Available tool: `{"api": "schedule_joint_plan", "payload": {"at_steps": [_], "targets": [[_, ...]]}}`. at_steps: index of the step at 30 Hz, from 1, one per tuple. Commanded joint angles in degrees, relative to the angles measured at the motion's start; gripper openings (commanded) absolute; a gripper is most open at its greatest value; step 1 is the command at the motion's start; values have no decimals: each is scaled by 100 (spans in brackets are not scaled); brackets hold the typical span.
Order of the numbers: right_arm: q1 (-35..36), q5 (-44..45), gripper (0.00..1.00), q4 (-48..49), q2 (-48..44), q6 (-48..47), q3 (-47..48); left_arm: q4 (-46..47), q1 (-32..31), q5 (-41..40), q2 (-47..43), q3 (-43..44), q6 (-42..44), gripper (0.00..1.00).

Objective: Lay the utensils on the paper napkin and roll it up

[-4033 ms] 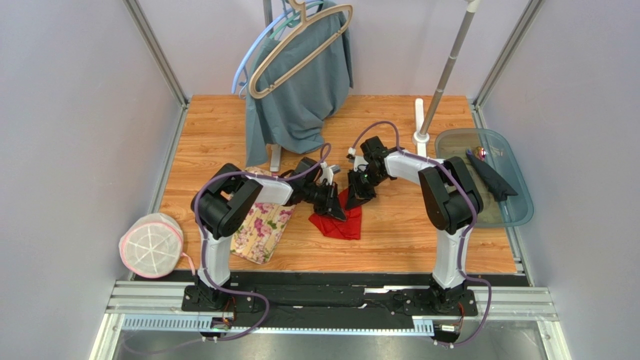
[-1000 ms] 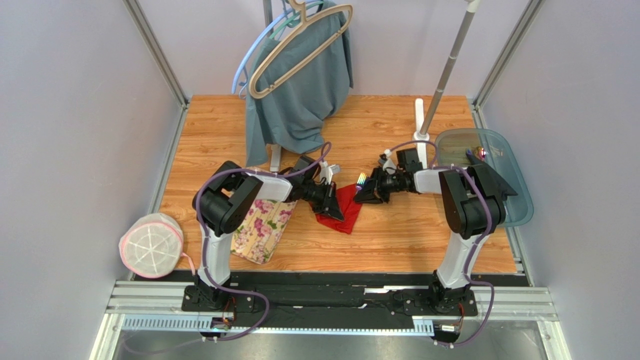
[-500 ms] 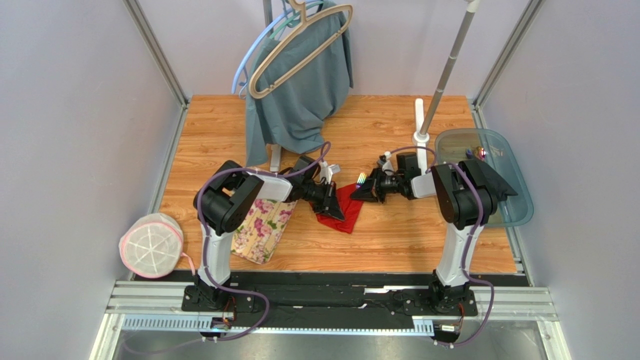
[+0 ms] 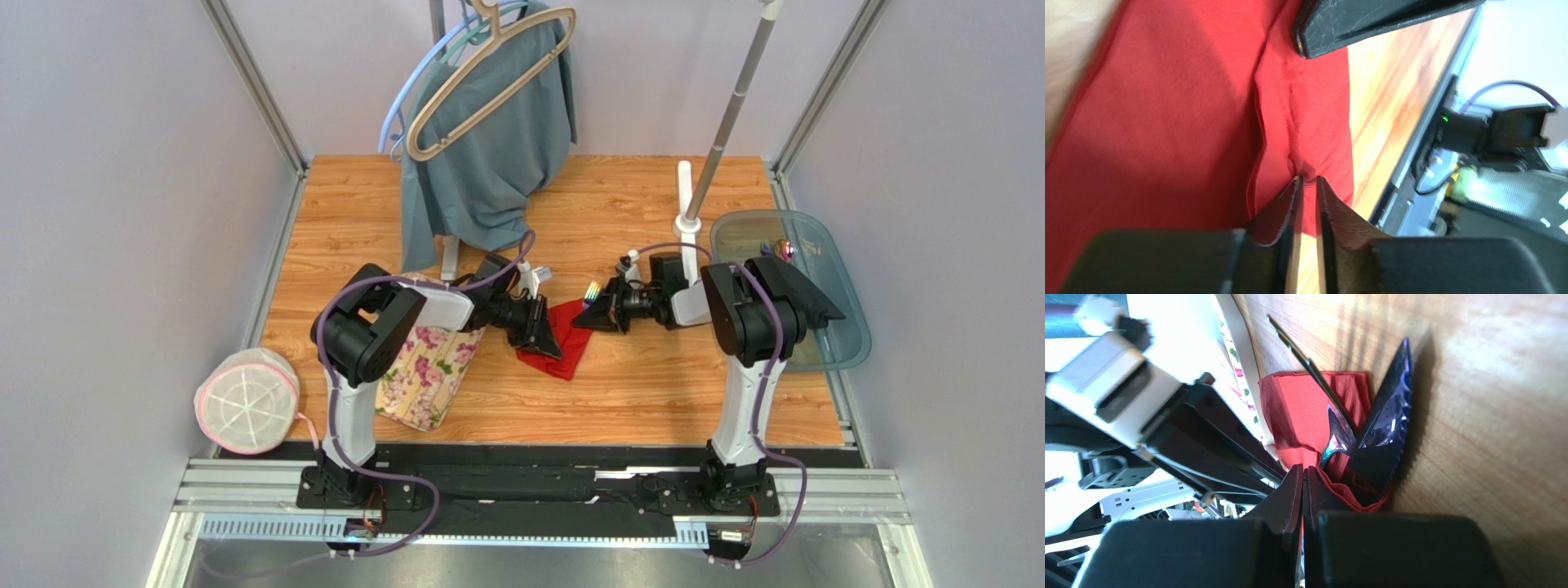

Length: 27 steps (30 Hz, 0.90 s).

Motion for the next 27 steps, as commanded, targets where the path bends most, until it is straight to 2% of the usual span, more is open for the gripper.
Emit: {"api": "schedule_joint_plan", "payload": {"at_steps": [1, 3, 4, 6, 7, 8, 9, 12, 20, 23, 27], "targets": [[-84, 457, 0, -819, 186, -543, 70, -427, 97, -780, -895, -52, 322, 29], [-92, 528, 0, -925, 177, -666, 96, -752, 114, -930, -1169, -52, 419, 35], [-101, 563, 0, -996, 186, -693, 97, -988, 140, -1070, -1353, -25, 506, 43], [-93, 598, 0, -1049, 178, -737, 123, -1472, 237, -1264, -1478, 1, 586, 44], [-93, 598, 0, -1075, 186, -746, 132, -1569, 281, -1421, -1548, -16, 638, 55], [-93, 616, 0, -1110, 195, -772, 141, -1796, 325, -1545, -1566, -25, 674, 56], [-93, 625, 0, -1137, 186, -789, 149, -1912, 378, -1833, -1592, -8, 770, 69], [-84, 660, 0, -1216, 178, -825, 202, -2352, 413, -2387, -1549, 133, 937, 70], [-84, 721, 0, -1383, 195, -922, 264, -2686, 413, -3031, -1417, 317, 1052, 70], [-66, 713, 0, -1392, 213, -939, 273, -2721, 396, -2952, -1241, 370, 956, 70], [-40, 757, 0, -1488, 186, -1018, 299, -2407, 378, -2349, -934, 292, 632, 70]]}}
